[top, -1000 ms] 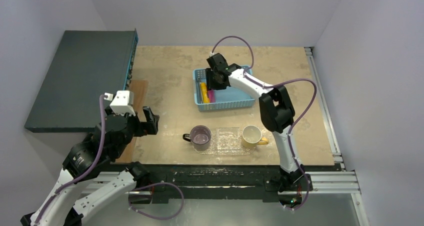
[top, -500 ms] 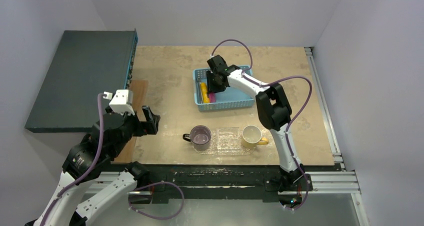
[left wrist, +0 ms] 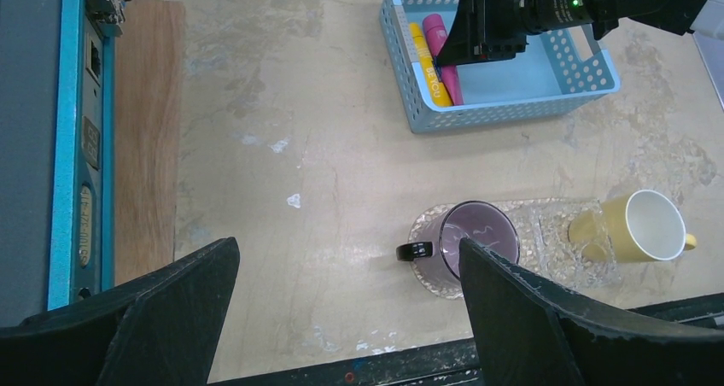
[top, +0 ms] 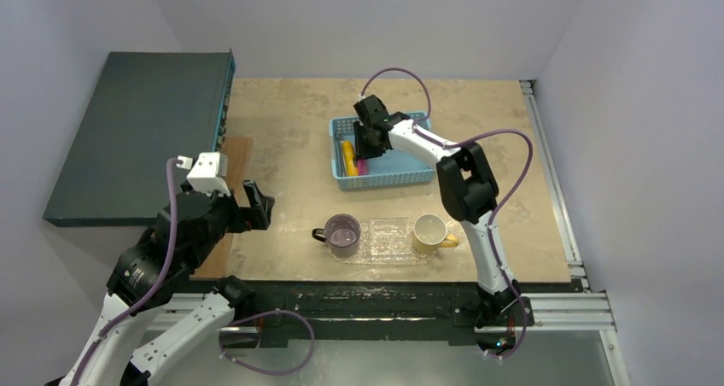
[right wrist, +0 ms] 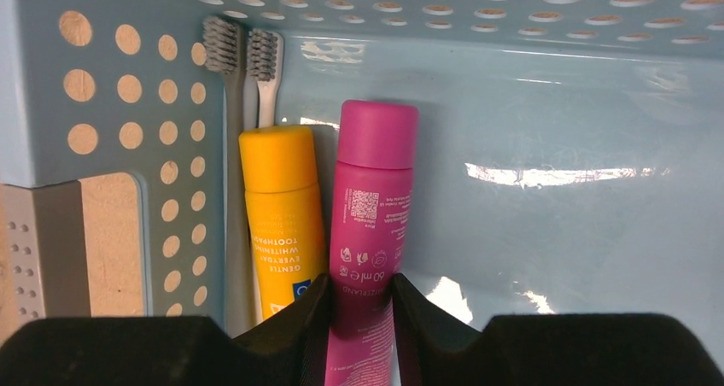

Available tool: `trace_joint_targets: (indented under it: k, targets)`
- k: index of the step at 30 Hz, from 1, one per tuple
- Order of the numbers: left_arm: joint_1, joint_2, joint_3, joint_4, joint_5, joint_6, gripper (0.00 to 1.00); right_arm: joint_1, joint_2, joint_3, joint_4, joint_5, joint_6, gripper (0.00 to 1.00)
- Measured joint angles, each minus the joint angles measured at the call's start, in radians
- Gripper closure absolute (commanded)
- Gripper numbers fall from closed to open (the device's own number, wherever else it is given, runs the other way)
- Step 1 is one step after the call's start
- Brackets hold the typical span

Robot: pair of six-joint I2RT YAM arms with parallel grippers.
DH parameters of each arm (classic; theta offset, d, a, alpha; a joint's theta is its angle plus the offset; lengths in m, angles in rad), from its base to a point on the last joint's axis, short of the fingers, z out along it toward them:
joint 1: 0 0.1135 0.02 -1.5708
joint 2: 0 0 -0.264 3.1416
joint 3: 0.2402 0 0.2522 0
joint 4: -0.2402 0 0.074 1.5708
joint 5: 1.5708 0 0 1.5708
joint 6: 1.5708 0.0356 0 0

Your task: Prepare toiletry sets of a toothbrush and toothpaste on the tray

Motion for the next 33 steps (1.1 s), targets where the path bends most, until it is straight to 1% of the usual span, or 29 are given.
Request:
trace_joint_targets:
  k: [4, 5, 16, 21, 33]
  targets:
    - [0.000, 0.001, 0.000, 0.000, 0.004, 0.000, 0.02, 0.000, -0.003, -0.010, 0.010, 0.000, -0.007, 0.99]
    - [0.000, 0.002, 0.000, 0.000, 0.005, 0.000, 0.02, 0.000, -0.004, -0.012, 0.013, 0.000, -0.010, 1.00]
    - [0.000, 0.003, 0.000, 0.000, 0.013, 0.006, 0.02, -0.003, -0.039, -0.051, 0.019, 0.010, -0.042, 1.00]
    - [0.000, 0.003, 0.000, 0.000, 0.014, 0.006, 0.02, -0.011, -0.110, -0.100, 0.012, 0.034, -0.062, 1.00]
    - [0.001, 0.005, 0.000, 0.000, 0.029, 0.007, 0.02, -0.012, -0.300, -0.129, 0.031, 0.083, -0.112, 1.00]
